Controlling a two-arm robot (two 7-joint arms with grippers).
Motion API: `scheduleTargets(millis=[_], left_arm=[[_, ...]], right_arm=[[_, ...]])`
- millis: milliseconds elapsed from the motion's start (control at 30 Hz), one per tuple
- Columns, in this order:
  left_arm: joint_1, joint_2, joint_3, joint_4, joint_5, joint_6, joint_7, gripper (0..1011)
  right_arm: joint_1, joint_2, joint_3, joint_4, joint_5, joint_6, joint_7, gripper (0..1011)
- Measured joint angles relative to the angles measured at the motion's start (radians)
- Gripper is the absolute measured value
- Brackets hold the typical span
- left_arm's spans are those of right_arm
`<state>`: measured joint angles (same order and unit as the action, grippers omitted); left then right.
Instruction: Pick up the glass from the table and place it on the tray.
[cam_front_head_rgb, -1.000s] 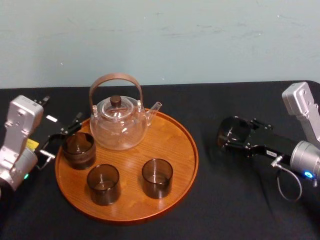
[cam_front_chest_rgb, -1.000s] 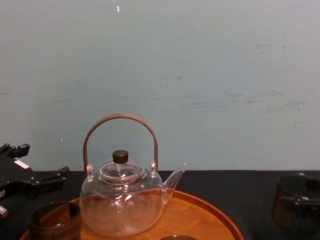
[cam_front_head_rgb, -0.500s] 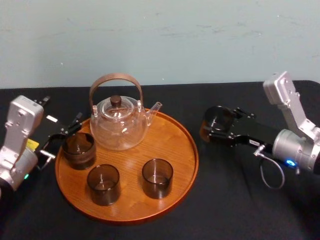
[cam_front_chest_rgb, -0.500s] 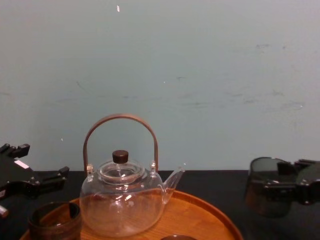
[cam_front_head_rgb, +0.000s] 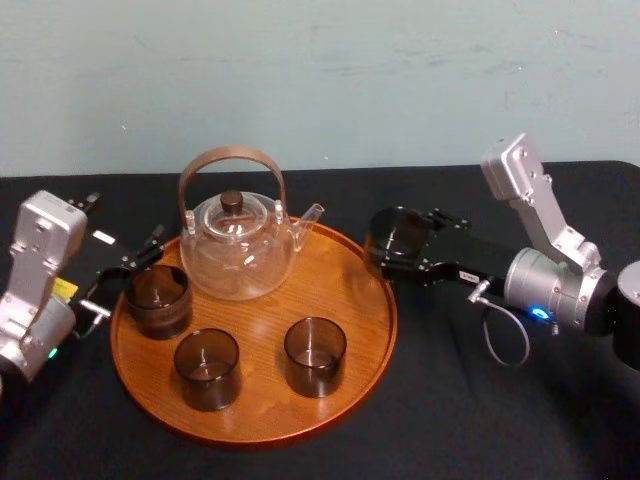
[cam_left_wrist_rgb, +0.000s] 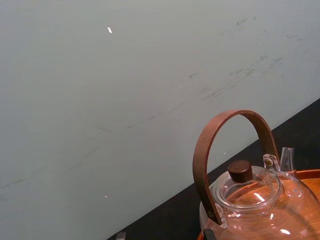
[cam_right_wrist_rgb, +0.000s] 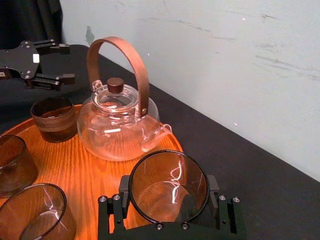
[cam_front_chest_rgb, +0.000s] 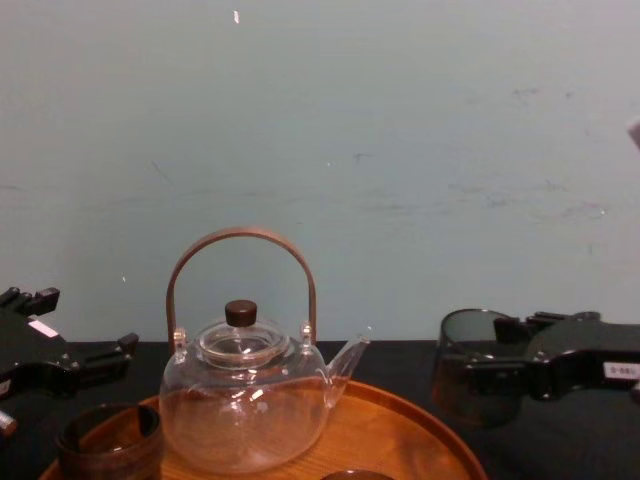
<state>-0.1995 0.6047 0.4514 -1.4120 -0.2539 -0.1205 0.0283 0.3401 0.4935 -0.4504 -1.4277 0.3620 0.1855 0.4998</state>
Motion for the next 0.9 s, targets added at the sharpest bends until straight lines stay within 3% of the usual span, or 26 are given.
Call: scheduleTargets(millis=[900], left_arm=[[0.000,0.000,0.000,0.000,0.000,0.000,0.000,1001]], right_arm=[[0.080,-0.084,-0.072,0.132,-0.034,-0.023,0.038,904]])
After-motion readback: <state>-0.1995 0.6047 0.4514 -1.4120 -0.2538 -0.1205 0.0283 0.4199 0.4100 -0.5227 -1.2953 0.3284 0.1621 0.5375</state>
